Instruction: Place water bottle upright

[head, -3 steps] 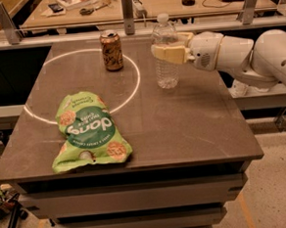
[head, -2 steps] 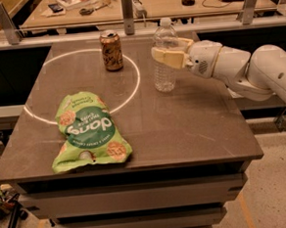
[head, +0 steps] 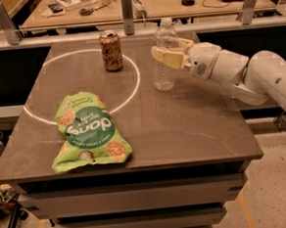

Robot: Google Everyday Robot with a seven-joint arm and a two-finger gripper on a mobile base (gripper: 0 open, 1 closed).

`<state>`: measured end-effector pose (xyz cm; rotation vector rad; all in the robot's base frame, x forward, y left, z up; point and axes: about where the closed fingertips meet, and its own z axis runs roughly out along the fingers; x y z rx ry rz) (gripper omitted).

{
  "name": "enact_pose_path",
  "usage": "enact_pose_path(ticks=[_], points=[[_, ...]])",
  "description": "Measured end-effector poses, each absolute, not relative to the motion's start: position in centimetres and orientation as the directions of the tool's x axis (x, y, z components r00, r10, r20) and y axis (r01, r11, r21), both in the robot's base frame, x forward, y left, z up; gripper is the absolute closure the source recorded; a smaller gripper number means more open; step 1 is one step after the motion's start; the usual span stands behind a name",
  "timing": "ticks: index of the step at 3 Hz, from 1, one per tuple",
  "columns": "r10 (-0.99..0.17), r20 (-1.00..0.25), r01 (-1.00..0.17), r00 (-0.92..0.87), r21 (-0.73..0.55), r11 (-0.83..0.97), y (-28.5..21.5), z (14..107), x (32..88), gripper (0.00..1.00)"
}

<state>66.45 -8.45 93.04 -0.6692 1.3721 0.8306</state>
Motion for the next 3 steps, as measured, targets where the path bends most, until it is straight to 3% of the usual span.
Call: enact_pose_path(ticks=[1, 2, 3], points=[[0.105, -0.994, -0.819, 0.027, 0.038, 0.572, -8.32, 93.0, 66.39, 1.0], [0.104, -0.994, -0.821, 0.028, 0.036, 0.569, -8.07, 93.06, 66.37, 0.86], [0.104, -0.994, -0.824, 0.029, 0.036, 0.566, -7.8, 93.12, 66.35, 0.62]])
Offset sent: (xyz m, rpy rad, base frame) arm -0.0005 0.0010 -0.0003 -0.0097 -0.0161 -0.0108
